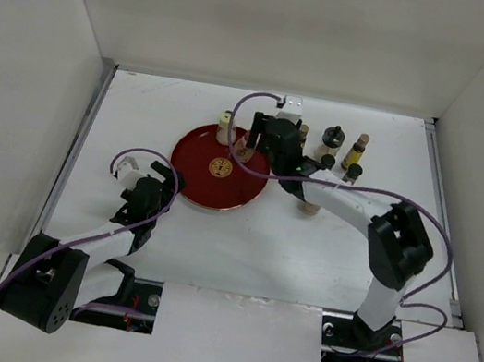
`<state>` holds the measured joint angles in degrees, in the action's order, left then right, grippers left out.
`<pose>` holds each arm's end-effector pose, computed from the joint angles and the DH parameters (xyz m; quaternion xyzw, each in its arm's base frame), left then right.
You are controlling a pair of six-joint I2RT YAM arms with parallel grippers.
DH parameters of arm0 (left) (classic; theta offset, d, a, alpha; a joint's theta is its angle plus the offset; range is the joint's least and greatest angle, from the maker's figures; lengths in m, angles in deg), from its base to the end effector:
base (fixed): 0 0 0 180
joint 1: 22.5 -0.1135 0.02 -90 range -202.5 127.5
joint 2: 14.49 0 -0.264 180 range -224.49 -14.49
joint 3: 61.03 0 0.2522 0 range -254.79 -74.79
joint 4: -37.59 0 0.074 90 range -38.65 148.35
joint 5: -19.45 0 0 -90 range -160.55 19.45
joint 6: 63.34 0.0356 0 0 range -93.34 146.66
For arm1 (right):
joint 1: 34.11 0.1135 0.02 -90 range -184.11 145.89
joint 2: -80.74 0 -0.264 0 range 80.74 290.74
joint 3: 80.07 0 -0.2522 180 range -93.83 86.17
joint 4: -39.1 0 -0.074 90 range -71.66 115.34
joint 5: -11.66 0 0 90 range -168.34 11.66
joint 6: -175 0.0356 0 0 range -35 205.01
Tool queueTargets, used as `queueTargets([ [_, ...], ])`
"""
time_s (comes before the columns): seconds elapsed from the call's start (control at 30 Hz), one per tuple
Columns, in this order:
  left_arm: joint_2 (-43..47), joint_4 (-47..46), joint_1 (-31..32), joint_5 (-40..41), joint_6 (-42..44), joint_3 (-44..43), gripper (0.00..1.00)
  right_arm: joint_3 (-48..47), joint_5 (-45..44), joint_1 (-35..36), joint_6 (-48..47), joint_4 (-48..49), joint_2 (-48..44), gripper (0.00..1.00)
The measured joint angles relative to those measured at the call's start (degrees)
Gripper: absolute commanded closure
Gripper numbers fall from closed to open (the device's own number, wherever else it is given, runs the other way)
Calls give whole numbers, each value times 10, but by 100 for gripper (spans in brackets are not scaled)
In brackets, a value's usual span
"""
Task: Organize the condiment bottles
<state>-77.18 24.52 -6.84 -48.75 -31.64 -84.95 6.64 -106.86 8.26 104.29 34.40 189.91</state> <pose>0.1884 -0.0391 0.1437 -0.3960 0.7379 -0.1864 0.5137 0.3423 0.2892 0.2568 -0.0220 0.8087 0.1090 0.5777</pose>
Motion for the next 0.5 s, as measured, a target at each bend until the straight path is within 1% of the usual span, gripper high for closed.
queueTargets([
  [0.1,0,0,0,0,0,0,0,62,-1,4,4,29,-88,25],
  [0.17,0,0,0,0,0,0,0,106,-2,5,10,49,-144,28],
  [0.23,1,0,0,-1,0,0,0,143,-3,4,14,61,-188,36],
  [0.3,3,0,0,-1,0,0,0,182,-4,0,16,66,-224,52],
  [0.37,4,-1,0,-1,0,0,0,221,-8,-5,15,64,-255,65],
  [0.43,4,0,0,-1,0,0,0,254,-14,-13,15,59,-281,70],
  [0.5,4,0,1,-1,0,0,0,283,-24,-23,14,41,-308,68],
])
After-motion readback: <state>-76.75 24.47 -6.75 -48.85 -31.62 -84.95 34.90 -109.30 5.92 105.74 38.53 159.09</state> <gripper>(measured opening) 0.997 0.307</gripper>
